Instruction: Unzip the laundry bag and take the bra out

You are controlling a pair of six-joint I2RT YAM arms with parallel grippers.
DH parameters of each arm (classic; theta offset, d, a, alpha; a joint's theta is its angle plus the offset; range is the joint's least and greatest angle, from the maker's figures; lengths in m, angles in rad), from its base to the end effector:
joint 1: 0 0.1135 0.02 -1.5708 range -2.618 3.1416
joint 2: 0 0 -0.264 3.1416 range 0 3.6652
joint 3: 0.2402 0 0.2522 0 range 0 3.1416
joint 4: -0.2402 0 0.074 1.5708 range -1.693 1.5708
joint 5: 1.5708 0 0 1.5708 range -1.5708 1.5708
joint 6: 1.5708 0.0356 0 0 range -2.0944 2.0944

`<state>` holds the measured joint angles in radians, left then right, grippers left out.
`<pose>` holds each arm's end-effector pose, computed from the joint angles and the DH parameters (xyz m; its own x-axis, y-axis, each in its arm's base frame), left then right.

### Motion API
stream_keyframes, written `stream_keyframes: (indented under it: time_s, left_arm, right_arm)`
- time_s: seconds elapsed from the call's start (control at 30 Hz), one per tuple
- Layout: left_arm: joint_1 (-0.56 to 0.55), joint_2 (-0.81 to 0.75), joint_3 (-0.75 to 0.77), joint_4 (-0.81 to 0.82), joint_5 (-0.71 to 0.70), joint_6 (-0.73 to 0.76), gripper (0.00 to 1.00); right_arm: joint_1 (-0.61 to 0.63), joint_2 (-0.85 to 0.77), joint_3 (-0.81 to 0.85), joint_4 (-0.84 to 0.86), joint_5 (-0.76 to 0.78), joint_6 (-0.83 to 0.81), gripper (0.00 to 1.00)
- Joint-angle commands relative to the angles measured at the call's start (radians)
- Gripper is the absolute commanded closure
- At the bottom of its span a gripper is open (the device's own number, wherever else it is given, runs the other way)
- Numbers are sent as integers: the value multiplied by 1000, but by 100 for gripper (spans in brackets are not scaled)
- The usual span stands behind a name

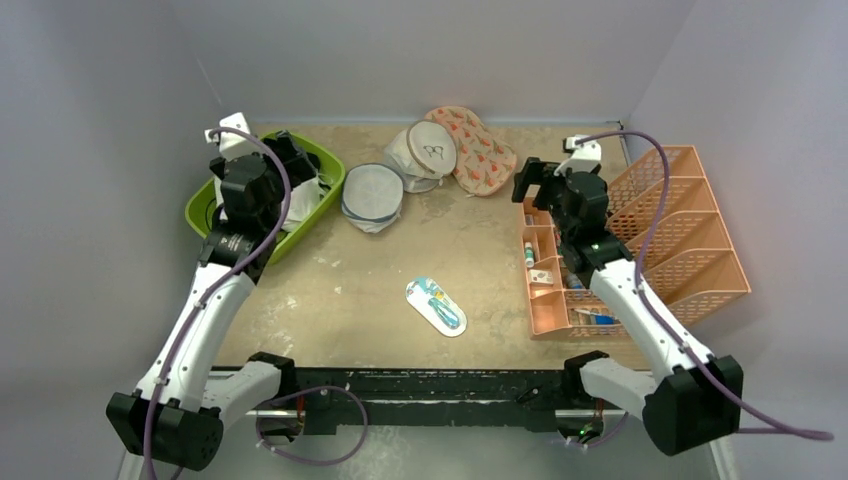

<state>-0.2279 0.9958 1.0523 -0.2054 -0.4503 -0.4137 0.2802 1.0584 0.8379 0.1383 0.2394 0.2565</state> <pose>0.2202 -0.0352 0.3930 -0.0455 -0.3610 -0.9315 -0.2558 0.9056 -0.3384 0.2435 0.0613 0.3396 -0.0869 0.2315 -0.9690 -0.0202 0.9720 0.2340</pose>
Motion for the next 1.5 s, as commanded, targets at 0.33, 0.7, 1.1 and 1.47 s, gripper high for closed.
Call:
stream_keyframes:
  time_s: [0.33,0.7,1.1,1.47]
  left_arm:
    - [58,93,56,217,346,-62,2]
    - [63,109,66,282,438,-87,2]
    - [66,122,75,309,473,-106,3]
    - [65,134,73,321,500,-131,2]
  right_arm:
    - [21,479,427,67,-95,71,0]
    - [-129,824,698,-40,-299,252,0]
    - [-191,981,716,-68,-388,394,8]
    - [-196,1094,711,56,-500,484,24]
